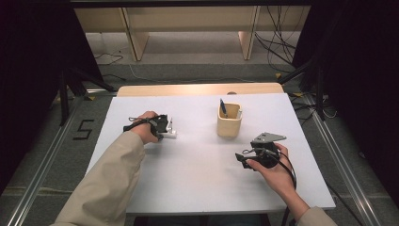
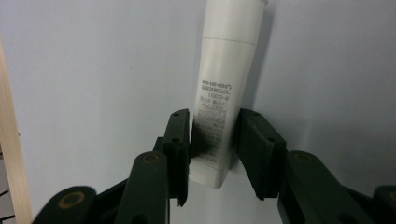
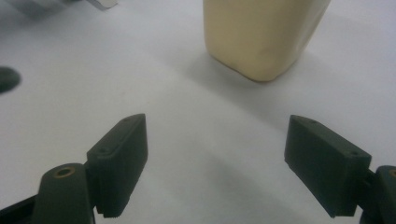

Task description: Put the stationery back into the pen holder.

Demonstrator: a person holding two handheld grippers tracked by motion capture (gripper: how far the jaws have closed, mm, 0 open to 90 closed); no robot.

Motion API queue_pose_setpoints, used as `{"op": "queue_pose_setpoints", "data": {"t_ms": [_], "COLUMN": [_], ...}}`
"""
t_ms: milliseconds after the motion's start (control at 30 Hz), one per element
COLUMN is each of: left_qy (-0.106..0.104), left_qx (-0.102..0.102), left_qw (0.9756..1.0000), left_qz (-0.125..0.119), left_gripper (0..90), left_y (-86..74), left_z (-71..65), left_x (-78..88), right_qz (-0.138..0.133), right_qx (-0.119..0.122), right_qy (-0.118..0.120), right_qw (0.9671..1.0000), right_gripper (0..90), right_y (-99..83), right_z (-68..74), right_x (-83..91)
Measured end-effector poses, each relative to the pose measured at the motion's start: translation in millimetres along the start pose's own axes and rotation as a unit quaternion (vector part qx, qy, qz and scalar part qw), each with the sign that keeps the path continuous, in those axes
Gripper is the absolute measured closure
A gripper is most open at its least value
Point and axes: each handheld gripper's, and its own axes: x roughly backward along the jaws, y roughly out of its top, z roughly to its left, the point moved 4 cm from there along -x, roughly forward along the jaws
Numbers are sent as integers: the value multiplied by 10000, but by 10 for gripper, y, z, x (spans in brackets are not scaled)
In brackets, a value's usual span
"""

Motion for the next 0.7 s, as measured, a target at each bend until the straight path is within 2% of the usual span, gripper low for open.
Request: {"op": "queue_pose_setpoints", "data": {"t_ms": [700], "left_qy": [11], "left_qx": [-58], "left_qw": [10000], "left_qz": [42], "left_gripper": [704], "left_y": [-3], "left_z": [1], "left_x": [37], "right_qz": [14], "right_qx": [-5], "right_qy": [3], "right_qw": [10000], "right_gripper": [221], "right_y": [-2], "right_z": [5], "right_x": [-2]}}
